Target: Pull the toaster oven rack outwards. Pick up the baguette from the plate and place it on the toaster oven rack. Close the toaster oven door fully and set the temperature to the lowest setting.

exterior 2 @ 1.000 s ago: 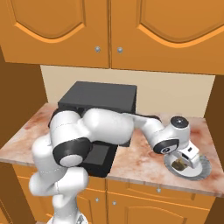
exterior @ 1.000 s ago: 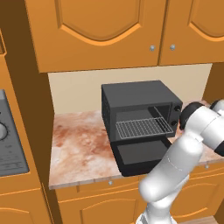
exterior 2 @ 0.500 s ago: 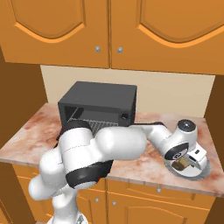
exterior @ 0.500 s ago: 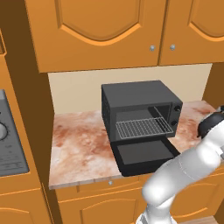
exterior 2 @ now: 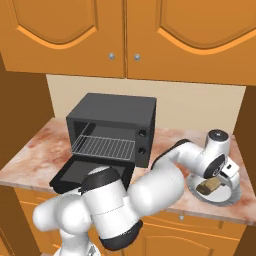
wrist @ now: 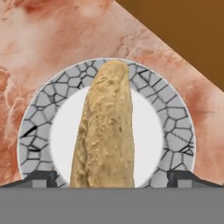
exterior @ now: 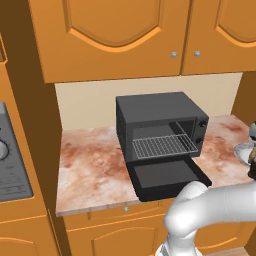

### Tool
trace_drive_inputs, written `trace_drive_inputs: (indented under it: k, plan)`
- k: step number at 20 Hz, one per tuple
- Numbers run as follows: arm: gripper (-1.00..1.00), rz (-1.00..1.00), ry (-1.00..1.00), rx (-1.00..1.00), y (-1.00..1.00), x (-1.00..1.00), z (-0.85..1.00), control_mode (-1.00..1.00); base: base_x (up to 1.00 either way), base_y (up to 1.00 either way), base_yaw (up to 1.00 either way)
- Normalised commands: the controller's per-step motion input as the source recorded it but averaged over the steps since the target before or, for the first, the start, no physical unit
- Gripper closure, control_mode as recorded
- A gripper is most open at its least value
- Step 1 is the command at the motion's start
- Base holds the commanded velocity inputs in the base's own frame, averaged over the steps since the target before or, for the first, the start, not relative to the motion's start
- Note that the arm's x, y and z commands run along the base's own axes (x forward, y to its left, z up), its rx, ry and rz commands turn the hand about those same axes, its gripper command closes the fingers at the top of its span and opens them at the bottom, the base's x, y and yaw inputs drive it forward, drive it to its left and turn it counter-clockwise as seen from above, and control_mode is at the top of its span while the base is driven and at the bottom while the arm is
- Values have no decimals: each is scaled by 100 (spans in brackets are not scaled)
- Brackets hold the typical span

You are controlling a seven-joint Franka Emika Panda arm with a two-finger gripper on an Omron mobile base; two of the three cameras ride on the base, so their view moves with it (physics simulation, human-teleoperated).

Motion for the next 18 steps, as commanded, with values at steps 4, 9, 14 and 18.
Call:
trace_drive_inputs:
  k: [4,9,14,18]
  plan:
    - [-100,0,2,0,0,11,-3,-100,0,0,0]
    - [-100,0,0,0,0,16,-14,-100,0,0,0]
    - [-100,0,0,0,0,16,-15,-100,0,0,0]
    - [-100,0,0,0,0,15,-19,-100,0,0,0]
